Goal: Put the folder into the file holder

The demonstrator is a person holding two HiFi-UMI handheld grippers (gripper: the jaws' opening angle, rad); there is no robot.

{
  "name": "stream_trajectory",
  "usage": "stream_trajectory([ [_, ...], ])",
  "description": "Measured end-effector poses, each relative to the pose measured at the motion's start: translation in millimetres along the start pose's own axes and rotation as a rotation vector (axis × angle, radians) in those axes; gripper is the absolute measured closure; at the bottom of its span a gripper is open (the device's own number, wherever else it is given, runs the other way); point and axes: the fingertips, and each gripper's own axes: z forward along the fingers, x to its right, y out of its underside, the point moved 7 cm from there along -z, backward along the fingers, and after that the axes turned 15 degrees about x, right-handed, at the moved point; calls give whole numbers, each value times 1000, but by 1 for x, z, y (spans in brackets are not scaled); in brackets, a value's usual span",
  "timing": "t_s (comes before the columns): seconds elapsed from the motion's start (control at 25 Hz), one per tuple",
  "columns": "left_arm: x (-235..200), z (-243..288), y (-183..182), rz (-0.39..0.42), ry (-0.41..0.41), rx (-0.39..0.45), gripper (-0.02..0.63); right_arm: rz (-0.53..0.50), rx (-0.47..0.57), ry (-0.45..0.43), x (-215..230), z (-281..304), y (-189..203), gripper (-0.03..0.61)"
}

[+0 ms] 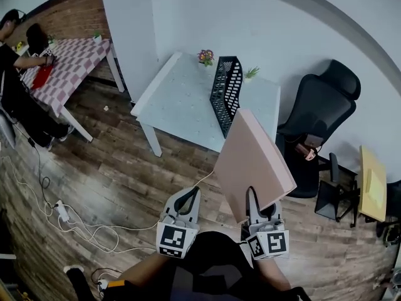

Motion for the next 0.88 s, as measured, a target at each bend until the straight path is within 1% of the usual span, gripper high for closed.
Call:
stream_trajectory([
  [0.16,-25,5,-1,-10,-2,8,606,-12,17,22,-5,20,-5,437],
  [0.36,-41,19,-1,-38,4,9,606,-31,36,42,0,42,-14,439],
  [0.48,-49,38,2,-36,7,1,606,-31,59,53,15,60,-16,440],
  [0.6,-61,60,6,-32,-8,-10,606,-29,88,62,37,85,-15,440],
  [0.76,-82,99,5,-16,-35,-23,606,-41,139,58,66,131,-17,440],
  [0.88,-95,132,-1,8,-35,-21,606,-52,164,43,85,169,-15,440],
])
